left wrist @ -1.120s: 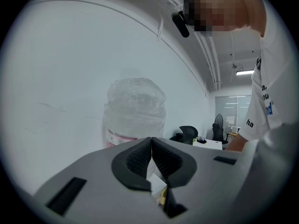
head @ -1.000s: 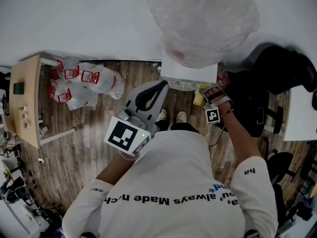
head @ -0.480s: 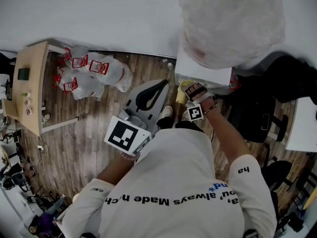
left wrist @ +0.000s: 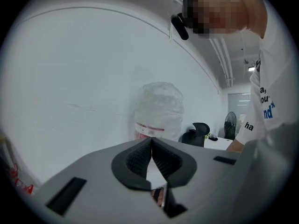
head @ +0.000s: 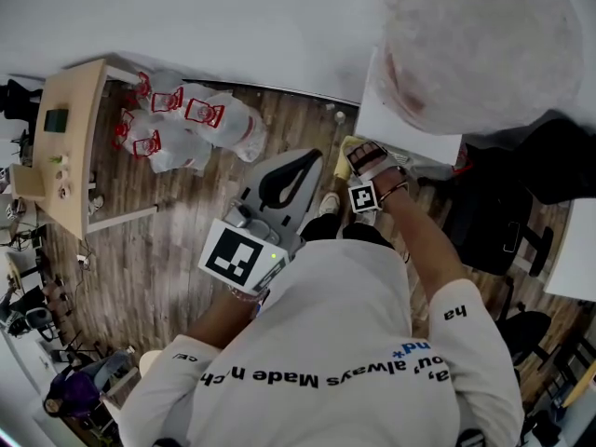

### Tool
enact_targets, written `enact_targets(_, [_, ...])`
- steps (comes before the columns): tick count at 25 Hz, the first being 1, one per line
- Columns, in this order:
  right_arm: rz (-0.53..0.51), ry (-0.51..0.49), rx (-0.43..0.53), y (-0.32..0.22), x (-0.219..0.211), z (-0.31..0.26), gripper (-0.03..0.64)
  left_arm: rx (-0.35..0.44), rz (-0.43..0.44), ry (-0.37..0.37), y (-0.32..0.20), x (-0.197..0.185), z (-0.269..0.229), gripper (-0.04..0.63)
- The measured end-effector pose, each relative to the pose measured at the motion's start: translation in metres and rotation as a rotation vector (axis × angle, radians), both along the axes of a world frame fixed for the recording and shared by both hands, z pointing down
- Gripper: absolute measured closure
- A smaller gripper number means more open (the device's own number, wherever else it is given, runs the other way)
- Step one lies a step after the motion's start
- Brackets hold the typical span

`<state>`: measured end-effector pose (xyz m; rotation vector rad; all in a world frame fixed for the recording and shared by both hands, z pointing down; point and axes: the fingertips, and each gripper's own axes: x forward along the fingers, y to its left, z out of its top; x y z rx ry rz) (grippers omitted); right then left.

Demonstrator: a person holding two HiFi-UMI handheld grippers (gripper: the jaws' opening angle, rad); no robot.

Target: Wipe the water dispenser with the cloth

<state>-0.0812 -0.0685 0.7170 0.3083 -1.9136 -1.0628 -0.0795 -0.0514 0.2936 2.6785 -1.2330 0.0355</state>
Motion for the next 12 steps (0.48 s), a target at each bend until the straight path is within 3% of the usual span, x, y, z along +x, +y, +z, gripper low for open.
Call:
enact_targets(2, [0.001, 0.091, 0.034, -0.006, 0.009, 0.006, 0.557, 0.001, -0.006, 0.002, 0.000, -0.004, 0.000, 0.575])
enact_targets(5, [-0.028, 0.375, 0.142, -0.015, 0.041, 0.016, 0.557, -0.008, 0.001, 0.003, 0.000, -0.005, 0.002, 0.575])
enact_targets(7, [-0.043, 0.496, 0.191, -0.019, 0.056, 0.019, 0.557, -0.016, 0.013, 0.003, 0.000, -0.003, 0.005, 0.575])
enact_targets(12, [-0.039, 0.507, 0.212, -0.019, 0.071, 0.014, 0.557, -0.008, 0.042, 0.009, -0.001, 0.010, 0.002, 0.575])
